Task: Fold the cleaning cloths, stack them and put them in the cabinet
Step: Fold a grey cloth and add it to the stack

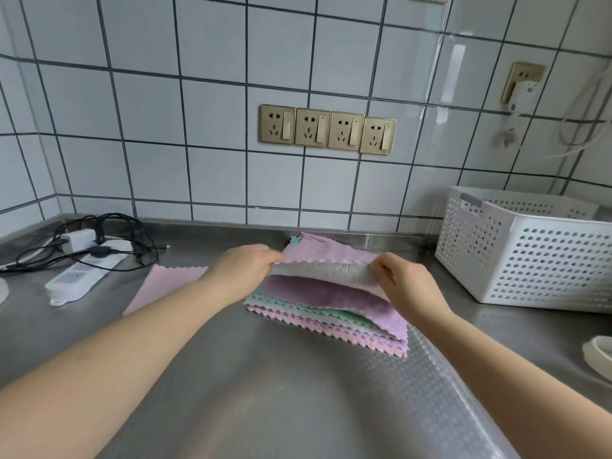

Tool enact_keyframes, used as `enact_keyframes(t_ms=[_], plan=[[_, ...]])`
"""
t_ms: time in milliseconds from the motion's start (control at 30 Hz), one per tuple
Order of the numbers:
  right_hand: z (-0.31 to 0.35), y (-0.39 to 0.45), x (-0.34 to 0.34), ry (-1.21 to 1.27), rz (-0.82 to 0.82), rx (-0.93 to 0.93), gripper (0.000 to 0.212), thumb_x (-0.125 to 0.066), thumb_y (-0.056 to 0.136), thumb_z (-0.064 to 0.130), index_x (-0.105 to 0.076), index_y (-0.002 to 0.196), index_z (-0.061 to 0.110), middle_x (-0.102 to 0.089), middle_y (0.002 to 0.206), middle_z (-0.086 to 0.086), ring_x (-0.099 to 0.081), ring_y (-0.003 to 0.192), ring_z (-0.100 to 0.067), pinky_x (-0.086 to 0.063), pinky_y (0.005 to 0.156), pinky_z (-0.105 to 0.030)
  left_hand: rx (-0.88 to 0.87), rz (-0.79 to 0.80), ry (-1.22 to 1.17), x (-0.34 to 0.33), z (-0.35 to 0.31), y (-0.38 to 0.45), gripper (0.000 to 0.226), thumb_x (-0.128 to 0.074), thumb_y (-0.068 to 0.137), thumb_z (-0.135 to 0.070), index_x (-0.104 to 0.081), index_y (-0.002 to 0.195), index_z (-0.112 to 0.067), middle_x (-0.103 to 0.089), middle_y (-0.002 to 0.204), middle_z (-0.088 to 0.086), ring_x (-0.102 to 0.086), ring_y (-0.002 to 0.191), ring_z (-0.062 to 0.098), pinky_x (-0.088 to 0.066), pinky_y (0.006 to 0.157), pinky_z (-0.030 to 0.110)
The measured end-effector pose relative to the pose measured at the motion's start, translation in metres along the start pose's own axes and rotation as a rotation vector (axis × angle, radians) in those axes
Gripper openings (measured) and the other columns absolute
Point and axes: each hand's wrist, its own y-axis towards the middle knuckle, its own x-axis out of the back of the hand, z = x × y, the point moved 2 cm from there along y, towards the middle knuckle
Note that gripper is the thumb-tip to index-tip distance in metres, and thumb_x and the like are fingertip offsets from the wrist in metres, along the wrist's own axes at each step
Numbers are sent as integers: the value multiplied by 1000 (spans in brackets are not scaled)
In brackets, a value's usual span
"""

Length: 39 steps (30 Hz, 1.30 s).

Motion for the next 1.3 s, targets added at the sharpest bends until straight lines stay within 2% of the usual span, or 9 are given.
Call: enact_keyframes(t_ms=[167, 300, 500, 667, 733, 800, 900, 1067, 1300], plan=[[-2, -61, -4, 33, 317, 112, 16, -47, 97, 30, -61, 92, 24, -60, 78, 14, -53, 70, -10, -39, 64, -21, -37, 270, -78, 10, -6, -74, 26, -48, 96, -23, -65, 115, -23, -63, 111, -10, -58, 103, 10, -43, 89, 24], [6, -97, -1, 138, 459, 86, 17, -48, 96, 30, -55, 81, 33, -61, 76, 12, -52, 68, -3, -41, 67, -15, 35, 288, -261, 15, -19, -126, 23, -55, 89, -41, -66, 87, -20, -65, 85, -7, -58, 80, 8, -46, 80, 28], [20, -122, 17, 304, 760, -16, 24, -49, 95, 40, -62, 76, 33, -60, 71, 18, -51, 64, 2, -41, 68, -15, 105, 553, -484, 32, -36, -165, 73, -50, 67, -77, -60, 83, -6, -45, 69, -7, -39, 64, 3, -32, 60, 19], [10, -130, 23, 426, 984, -163, 35, -64, 80, 52, -73, 92, 21, -68, 78, 3, -57, 64, -13, -46, 61, -21, 193, 701, -469, 26, -29, -181, 40, -55, 74, -64, -62, 85, -26, -52, 76, -3, -44, 67, 10, -34, 67, 26], [-4, -131, 23, 494, 1005, -215, 31, -70, 79, 43, -73, 96, 17, -73, 93, 0, -67, 85, -16, -51, 82, -26, 252, 655, -455, 22, -24, -181, 22, -58, 83, -49, -60, 102, -38, -60, 101, -15, -54, 85, 1, -37, 80, 19], [-17, -129, 23, 587, 1004, -289, 25, -73, 80, 28, -72, 97, 10, -73, 97, -5, -67, 94, -21, -51, 90, -32, 302, 589, -451, 18, -22, -180, 27, -59, 89, -33, -54, 114, -39, -55, 102, -21, -50, 79, -2, -37, 75, 15], [-23, -121, 19, 618, 850, -411, 29, -74, 77, 27, -68, 96, 5, -73, 92, -9, -69, 83, -22, -54, 78, -32, 392, 404, -578, 10, -18, -176, 28, -60, 88, -20, -55, 107, -40, -47, 70, -7, -42, 60, 10, -36, 61, 24], [-21, -99, -2, 102, 555, -271, 29, -65, 83, 49, -57, 75, 21, -57, 73, 5, -52, 70, -14, -36, 56, -23, 411, 235, -455, 1, -16, -166, 40, -62, 88, -17, -51, 126, -23, -60, 102, 0, -53, 83, 13, -42, 77, 27], [-13, -85, -20, -118, 426, -134, 30, -56, 89, 49, -58, 91, 20, -65, 88, -1, -55, 77, -20, -43, 61, -31, 410, 137, -306, -1, -15, -161, 59, -59, 89, -21, -33, 141, -25, -58, 91, 7, -50, 66, 12, -42, 67, 27]])
